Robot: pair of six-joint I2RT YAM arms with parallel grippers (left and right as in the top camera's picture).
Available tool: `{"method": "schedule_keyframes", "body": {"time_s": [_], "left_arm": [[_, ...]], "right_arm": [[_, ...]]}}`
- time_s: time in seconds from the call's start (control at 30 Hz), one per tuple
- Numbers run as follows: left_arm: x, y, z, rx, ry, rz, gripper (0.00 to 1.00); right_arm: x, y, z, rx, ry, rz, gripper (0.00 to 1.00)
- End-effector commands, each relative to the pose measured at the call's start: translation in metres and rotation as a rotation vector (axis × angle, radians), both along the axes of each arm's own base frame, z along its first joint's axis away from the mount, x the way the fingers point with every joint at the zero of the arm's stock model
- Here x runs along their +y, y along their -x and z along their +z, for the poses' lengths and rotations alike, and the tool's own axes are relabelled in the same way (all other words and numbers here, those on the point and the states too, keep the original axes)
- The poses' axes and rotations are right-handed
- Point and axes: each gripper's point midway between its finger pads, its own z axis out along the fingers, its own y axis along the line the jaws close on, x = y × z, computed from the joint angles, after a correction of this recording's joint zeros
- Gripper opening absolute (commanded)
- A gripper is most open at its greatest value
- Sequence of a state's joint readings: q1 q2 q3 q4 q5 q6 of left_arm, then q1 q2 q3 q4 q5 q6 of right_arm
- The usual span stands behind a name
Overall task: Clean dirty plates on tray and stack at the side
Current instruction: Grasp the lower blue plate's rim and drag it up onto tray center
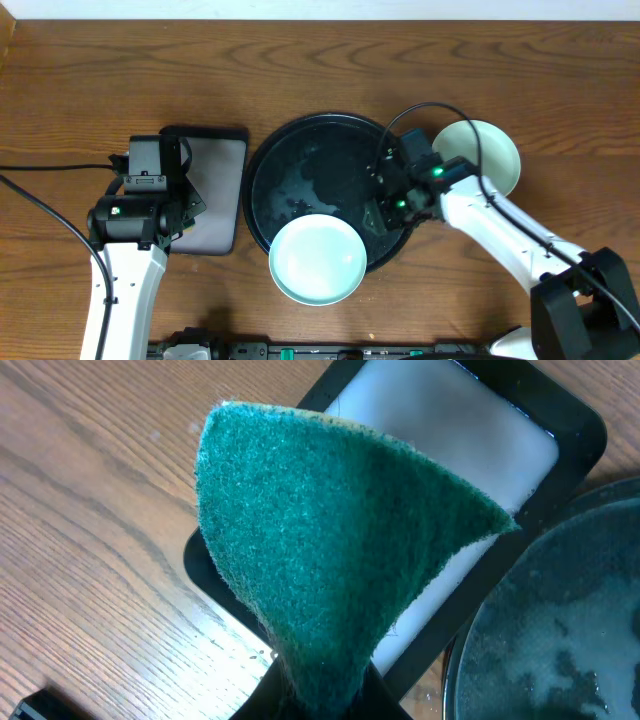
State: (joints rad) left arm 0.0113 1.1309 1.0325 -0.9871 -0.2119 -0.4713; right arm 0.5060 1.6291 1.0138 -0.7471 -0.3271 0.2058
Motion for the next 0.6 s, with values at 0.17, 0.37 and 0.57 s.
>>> {"method": "schedule_keyframes", "body": {"time_s": [0.17,0.37,0.57], "left_arm": [[0.002,0.000,0.000,-0.002,-0.003,0.011,0.08],[0.002,0.000,0.000,-0.002,-0.003,0.011,0.07],[0.002,0.000,0.000,-0.002,-0.003,0.011,0.08]], "right_arm": [[0.010,0.014,-0.020,-0.080,0.104,-0.019,0.52],[0.019,0.034,-0.037,-0.067,0.095,-0.014,0.38],[0.026,0.037,-0.038,-0.084,0.090,0.012,0.01]]}}
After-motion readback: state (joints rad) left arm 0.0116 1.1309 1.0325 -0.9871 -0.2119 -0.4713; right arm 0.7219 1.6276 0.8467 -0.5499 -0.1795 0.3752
